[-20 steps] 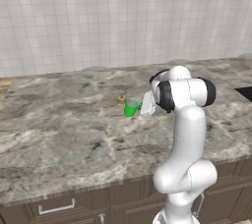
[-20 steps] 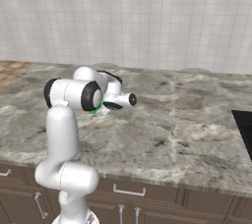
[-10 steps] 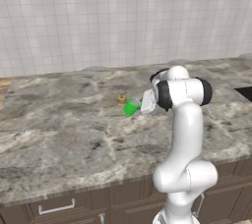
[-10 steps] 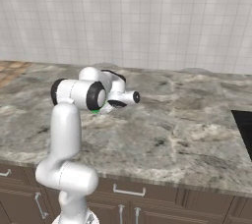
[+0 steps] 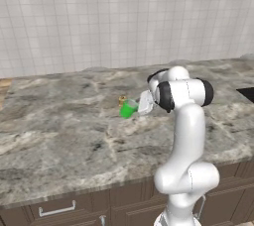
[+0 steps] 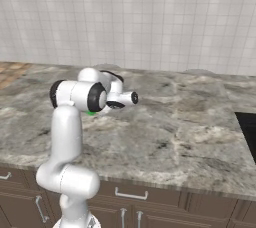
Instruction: Open the cabinet directly in front. Then move the beer and the mug to the dining counter with the candle on it.
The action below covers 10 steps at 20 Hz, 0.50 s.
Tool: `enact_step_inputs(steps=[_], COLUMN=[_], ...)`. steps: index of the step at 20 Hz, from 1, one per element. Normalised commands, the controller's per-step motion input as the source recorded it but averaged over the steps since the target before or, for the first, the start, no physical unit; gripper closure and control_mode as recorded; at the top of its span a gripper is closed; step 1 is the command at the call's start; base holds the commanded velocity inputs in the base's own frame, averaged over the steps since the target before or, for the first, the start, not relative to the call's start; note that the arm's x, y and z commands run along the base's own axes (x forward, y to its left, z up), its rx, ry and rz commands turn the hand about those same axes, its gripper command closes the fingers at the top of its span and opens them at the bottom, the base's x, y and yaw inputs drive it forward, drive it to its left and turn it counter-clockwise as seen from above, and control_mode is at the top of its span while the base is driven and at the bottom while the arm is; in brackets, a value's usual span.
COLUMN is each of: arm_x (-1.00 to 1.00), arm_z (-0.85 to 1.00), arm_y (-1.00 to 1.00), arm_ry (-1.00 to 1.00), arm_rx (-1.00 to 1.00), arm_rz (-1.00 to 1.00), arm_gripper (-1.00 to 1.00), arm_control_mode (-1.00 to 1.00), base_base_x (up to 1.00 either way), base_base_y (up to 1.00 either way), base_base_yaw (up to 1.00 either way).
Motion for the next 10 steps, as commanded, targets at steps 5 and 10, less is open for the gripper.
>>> enact_step_inputs(steps=[5,10], arm_x=[-0.15,-0.24], arm_z=[0.05,0.23], arm_y=[0.12,0.0], arm_ry=[0.0,0.0], arm_rx=[-0.01,-0.02], arm_rz=[0.0,0.0], arm_gripper=[-1.0,-1.0], arm_control_mode=[-1.0,-1.0], base_base_x=[0.0,0.0], base_base_y=[0.0,0.0], base_base_yaw=[0.0,0.0])
